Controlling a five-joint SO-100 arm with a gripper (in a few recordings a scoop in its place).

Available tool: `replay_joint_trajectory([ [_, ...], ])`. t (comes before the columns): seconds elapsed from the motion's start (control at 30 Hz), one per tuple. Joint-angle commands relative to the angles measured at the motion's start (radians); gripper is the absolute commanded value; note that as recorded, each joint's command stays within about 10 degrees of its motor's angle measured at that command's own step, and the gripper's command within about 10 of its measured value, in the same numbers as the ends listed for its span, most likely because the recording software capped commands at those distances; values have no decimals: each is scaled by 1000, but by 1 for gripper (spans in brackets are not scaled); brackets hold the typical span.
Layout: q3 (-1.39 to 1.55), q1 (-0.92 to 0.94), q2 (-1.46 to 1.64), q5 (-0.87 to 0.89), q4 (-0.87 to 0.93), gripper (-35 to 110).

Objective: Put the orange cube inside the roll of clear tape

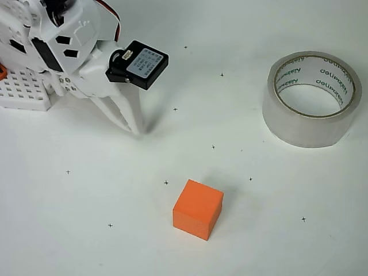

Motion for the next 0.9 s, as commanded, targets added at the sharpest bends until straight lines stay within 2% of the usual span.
replay_joint_trajectory([
  [0.0,-86,-6,164,175,-71,0],
  [0.13,-86,-3,164,293,-71,0],
  [0.77,-86,-25,164,275,-75,0],
  [0.87,-86,-28,164,265,-129,0],
])
